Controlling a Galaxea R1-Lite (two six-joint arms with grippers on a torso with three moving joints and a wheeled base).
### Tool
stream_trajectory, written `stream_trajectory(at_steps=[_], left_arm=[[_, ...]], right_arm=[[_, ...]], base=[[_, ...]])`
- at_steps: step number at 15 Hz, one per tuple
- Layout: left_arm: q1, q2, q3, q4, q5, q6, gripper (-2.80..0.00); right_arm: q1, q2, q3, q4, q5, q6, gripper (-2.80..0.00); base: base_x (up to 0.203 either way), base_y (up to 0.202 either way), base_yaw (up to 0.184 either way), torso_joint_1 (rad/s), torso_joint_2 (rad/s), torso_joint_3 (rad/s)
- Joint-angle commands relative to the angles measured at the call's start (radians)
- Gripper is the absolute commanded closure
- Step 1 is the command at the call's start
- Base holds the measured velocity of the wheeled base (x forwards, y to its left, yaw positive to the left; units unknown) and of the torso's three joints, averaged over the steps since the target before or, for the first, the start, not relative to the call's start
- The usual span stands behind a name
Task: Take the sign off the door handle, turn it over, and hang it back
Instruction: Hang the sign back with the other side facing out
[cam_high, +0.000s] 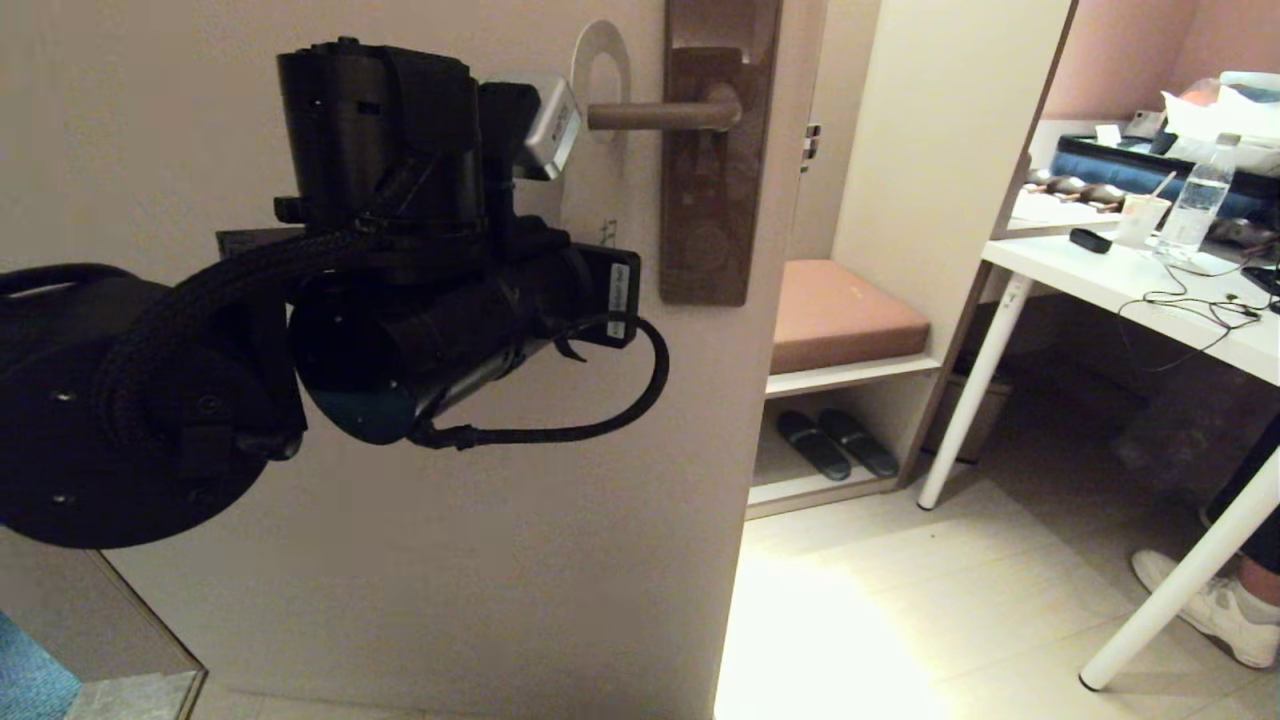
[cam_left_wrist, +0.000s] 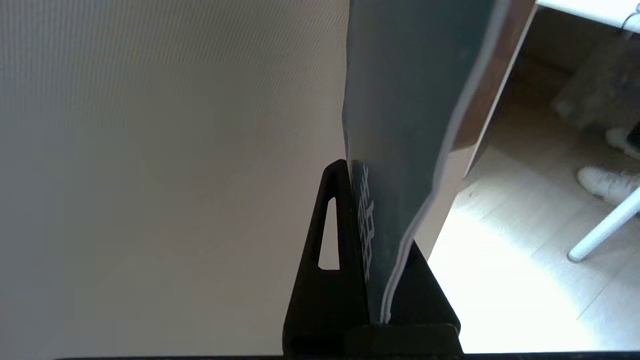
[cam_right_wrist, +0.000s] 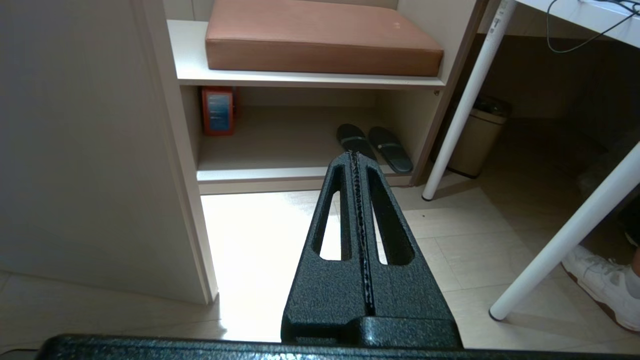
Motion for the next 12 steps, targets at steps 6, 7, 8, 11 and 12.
stream_trajectory(at_steps=[6,7,8,11,12], left_arm=[[-0.037,0.031,0.007,-0.079,0.005,-0.003,0.00],[-0.040,0.038,0.007,-0.081,0.003,-0.008,0.00],[-0.050,0.040,0.005,-0.082,0.005,-0.014,0.00],[-0.067,0.052,0.006,-0.083,0.005,-0.038,0.00],[-0.070,0.056,0.005,-0.083,0.006,-0.046,0.00]], right_arm=[[0.000,0.001,0.000,0.001,0.000,-0.001,0.00],[0.000,0.001,0.000,-0.001,0.000,-0.001,0.00],[0.000,0.001,0.000,-0.001,0.000,-0.001,0.00],[0.000,0.001,0.000,0.001,0.000,-0.001,0.00],[0.000,0.001,0.000,0.000,0.000,-0.001,0.00]], base=[[0.000,0.000,0.000,0.000,0.00,0.000],[0.000,0.000,0.000,0.000,0.00,0.000],[0.000,0.000,0.000,0.000,0.00,0.000],[0.000,0.000,0.000,0.000,0.00,0.000],[0.000,0.000,0.000,0.000,0.00,0.000]])
